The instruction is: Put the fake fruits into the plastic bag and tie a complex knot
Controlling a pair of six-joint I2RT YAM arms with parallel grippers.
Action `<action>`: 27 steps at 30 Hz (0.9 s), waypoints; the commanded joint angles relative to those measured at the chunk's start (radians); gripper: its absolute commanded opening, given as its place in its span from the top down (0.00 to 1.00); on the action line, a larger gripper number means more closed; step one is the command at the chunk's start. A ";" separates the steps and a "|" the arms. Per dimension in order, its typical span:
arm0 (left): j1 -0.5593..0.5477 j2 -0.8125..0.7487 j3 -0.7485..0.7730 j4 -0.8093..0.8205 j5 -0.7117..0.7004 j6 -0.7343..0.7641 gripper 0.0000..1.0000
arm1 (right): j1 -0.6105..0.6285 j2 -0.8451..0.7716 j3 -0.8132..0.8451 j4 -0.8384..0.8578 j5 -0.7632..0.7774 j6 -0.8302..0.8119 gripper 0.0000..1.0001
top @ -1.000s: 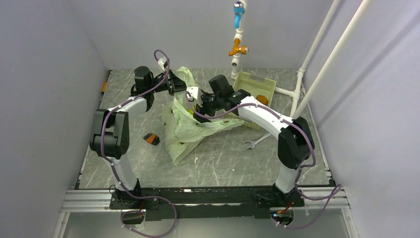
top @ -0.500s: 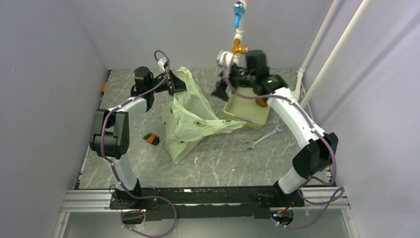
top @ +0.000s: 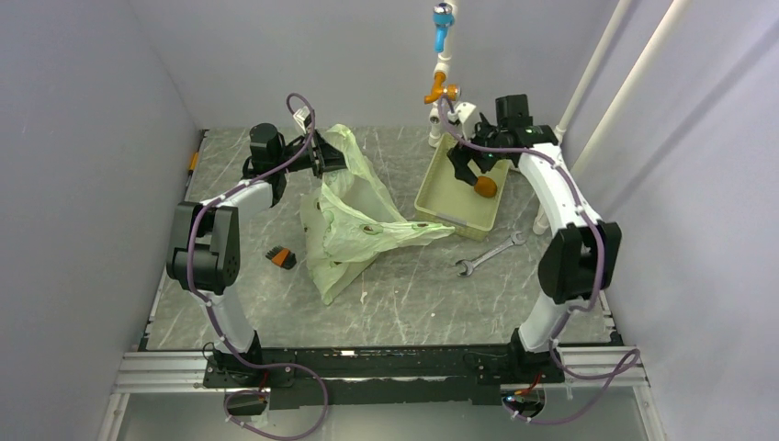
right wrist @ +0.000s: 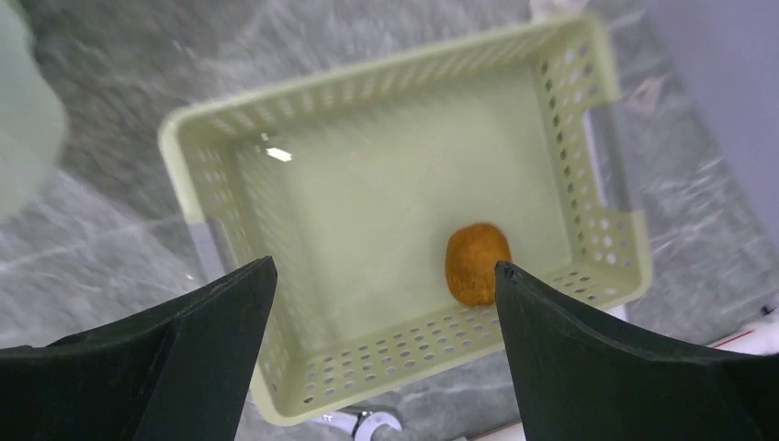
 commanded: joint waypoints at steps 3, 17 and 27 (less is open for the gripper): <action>0.001 0.005 0.008 0.030 0.021 0.016 1.00 | -0.021 0.131 -0.017 -0.036 0.205 -0.145 0.09; 0.002 -0.008 0.023 -0.023 0.027 0.072 1.00 | -0.065 0.395 0.070 0.007 0.286 -0.217 0.10; 0.001 0.000 0.024 -0.028 0.026 0.072 1.00 | -0.082 0.516 0.155 -0.047 0.244 -0.234 0.22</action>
